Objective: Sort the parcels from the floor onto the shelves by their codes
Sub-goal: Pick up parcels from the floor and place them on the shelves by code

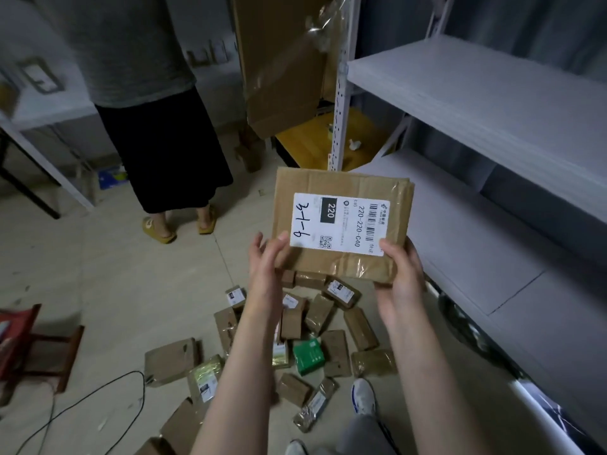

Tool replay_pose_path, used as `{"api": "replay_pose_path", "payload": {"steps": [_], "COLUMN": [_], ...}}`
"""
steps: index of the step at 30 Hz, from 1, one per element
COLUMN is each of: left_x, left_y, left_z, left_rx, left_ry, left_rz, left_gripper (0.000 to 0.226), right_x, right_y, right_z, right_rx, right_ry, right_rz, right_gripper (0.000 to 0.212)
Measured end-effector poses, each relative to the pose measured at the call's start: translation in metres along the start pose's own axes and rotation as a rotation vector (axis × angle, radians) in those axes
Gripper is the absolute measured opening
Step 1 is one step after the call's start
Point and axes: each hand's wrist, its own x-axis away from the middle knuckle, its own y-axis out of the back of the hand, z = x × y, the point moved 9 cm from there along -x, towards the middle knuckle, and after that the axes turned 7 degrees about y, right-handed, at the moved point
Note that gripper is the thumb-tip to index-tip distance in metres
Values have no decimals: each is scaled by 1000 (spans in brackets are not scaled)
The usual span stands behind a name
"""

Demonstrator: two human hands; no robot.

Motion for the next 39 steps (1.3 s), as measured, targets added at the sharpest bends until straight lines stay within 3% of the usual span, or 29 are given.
{"api": "replay_pose_path", "payload": {"steps": [4, 8, 11, 16, 22, 27, 31, 33, 36, 39], "left_x": [7, 17, 27, 37, 46, 50, 56, 58, 63, 79], "left_y": [-5, -22, -26, -29, -42, -62, -78, -84, -92, -110], "left_z": [-23, -24, -18, -14, -1, -3, -7, -12, -30, -68], "left_rx": [31, 73, -14, -29, 23, 104, 107, 92, -83, -361], "left_ry": [-33, 28, 56, 41, 77, 68, 32, 4, -82, -331], "left_rz": [24, 134, 110, 111, 161, 218, 260, 270, 189, 49], "left_gripper": [111, 67, 83, 98, 86, 83, 74, 69, 82, 88], "right_x": [9, 18, 25, 30, 36, 40, 48, 50, 49, 48], "right_y": [-3, -7, -7, 10, 24, 14, 7, 7, 8, 1], "right_z": [34, 56, 67, 79, 87, 91, 94, 103, 126, 163], "right_rx": [82, 196, 228, 141, -19, -32, 55, 82, 137, 207], "right_ry": [82, 135, 173, 223, 236, 259, 285, 313, 354, 453], "right_rz": [64, 155, 189, 81, -20, 59, 107, 104, 83, 49], "right_gripper": [45, 54, 56, 58, 72, 72, 91, 86, 62, 53]}}
